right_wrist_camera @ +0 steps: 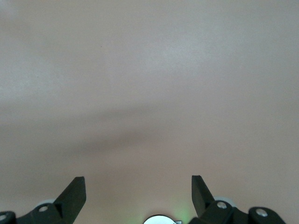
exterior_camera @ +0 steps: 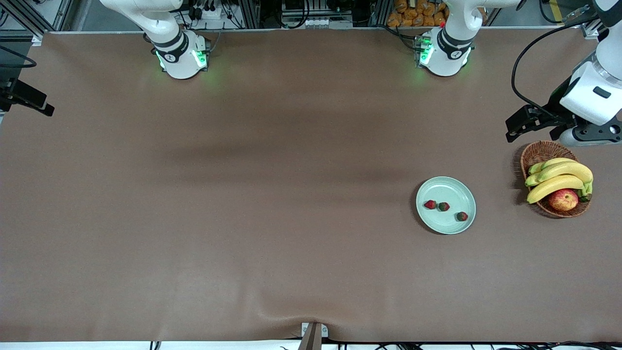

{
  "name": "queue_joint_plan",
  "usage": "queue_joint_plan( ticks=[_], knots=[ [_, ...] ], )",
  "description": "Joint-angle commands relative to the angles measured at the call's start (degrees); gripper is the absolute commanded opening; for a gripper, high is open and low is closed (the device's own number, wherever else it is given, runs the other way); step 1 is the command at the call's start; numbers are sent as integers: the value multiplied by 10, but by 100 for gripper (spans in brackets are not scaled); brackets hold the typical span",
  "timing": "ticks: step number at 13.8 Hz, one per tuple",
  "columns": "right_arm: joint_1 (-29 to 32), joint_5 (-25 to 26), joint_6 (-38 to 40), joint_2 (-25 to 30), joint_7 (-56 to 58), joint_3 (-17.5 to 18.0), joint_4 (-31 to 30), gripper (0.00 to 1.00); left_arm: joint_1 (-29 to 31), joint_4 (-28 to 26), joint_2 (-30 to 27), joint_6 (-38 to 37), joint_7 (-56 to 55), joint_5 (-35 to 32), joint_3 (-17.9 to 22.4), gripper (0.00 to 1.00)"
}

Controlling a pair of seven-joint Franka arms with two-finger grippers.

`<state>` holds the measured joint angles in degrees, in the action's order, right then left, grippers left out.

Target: Collect all strawberries into plate

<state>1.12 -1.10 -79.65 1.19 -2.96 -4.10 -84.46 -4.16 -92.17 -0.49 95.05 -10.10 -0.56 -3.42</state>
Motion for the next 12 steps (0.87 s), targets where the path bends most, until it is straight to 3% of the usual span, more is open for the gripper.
queue_joint_plan(
  ticks=[1, 12],
  knots=[
    [1, 5, 7, -4, -10, 4, 12, 100, -3, 6, 0, -10, -5, 12, 5, 100],
    [0, 4, 11, -4, -10, 4, 11, 100, -3, 7, 1, -10, 1, 11, 10, 100]
  ],
)
